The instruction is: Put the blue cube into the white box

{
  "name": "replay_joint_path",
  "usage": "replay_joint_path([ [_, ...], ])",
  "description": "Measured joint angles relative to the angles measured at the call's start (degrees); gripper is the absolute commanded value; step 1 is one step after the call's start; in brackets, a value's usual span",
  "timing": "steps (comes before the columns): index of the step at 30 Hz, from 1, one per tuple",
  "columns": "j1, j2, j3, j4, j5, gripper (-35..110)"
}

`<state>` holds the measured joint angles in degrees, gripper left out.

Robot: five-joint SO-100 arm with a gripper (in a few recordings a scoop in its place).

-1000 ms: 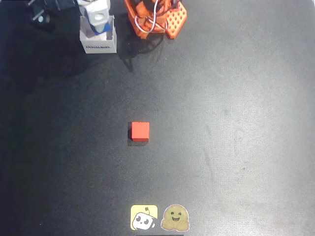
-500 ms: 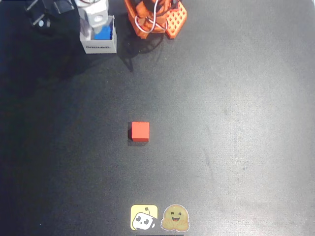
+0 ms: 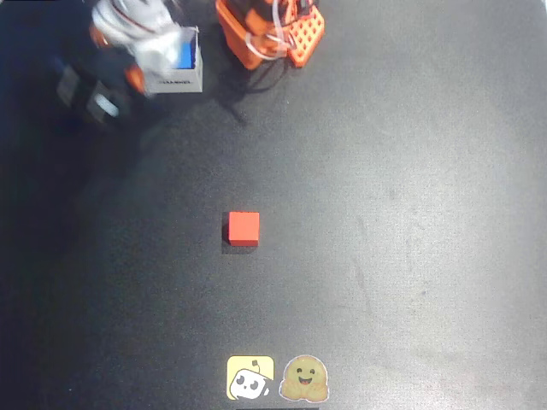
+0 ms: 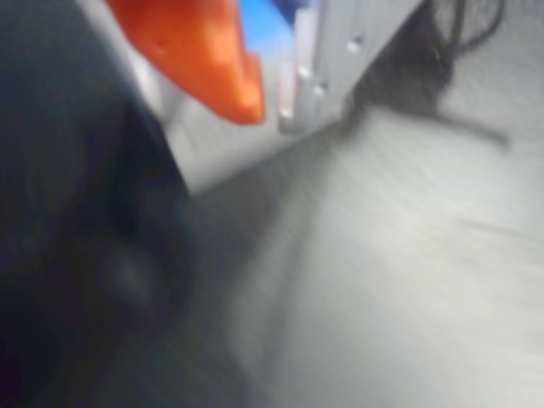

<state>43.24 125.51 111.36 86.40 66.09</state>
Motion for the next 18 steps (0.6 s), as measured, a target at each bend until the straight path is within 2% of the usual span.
replay_joint_path([
  [6, -26.10, -0.09, -0.18, -7.21, 2.46, 0],
  [10, -38.32, 1.85, 4.66, -11.34, 4.22, 0],
  [18, -44.38, 19.25, 20.04, -12.22, 4.48, 0],
])
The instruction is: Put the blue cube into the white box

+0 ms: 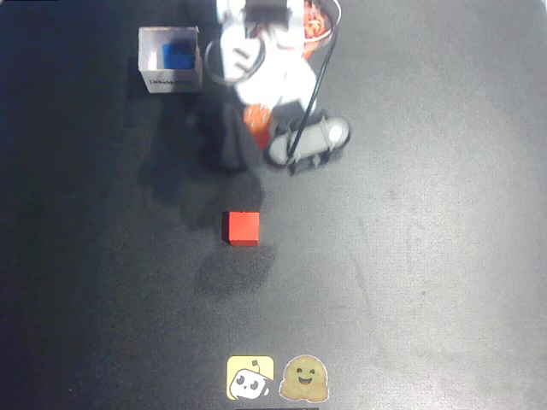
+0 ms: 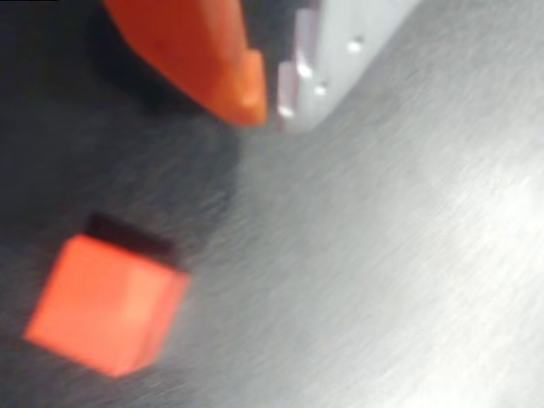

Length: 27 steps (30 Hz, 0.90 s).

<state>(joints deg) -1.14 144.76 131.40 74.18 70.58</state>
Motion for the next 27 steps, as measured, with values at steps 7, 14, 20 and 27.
replay_joint_path([
  [7, 0.09, 17.67, 12.57, 0.00, 0.62, 0],
  [14, 0.09, 33.75, 23.47, -0.70, 2.37, 0],
  [20, 0.09, 38.23, 28.21, -2.37, 7.21, 0],
  [27, 0.00, 38.14, 32.43, -3.25, 21.80, 0],
])
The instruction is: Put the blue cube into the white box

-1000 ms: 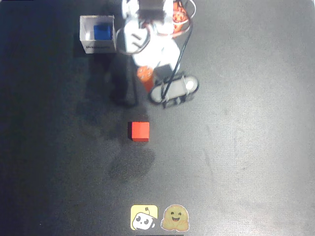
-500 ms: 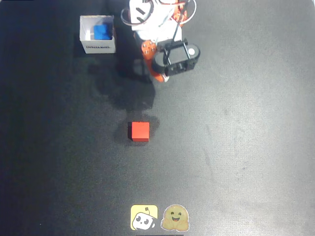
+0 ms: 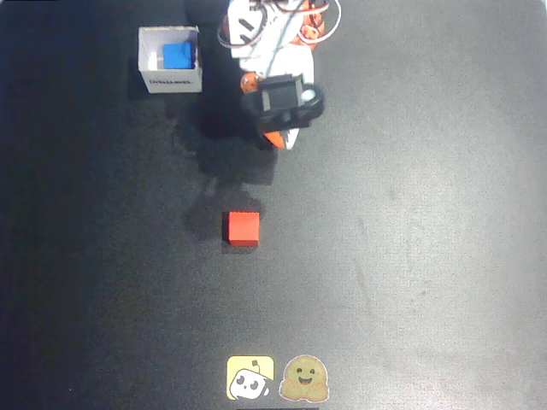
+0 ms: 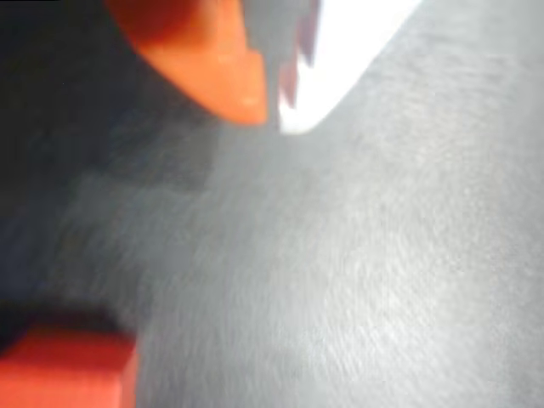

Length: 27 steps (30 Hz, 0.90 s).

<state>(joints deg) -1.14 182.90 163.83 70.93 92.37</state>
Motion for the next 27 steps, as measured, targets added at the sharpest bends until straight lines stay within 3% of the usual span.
replay_joint_path([
  [16, 0.00, 0.00, 5.45, 4.13, 2.72, 0],
  [27, 0.09, 0.00, 5.45, 6.15, -1.41, 0],
])
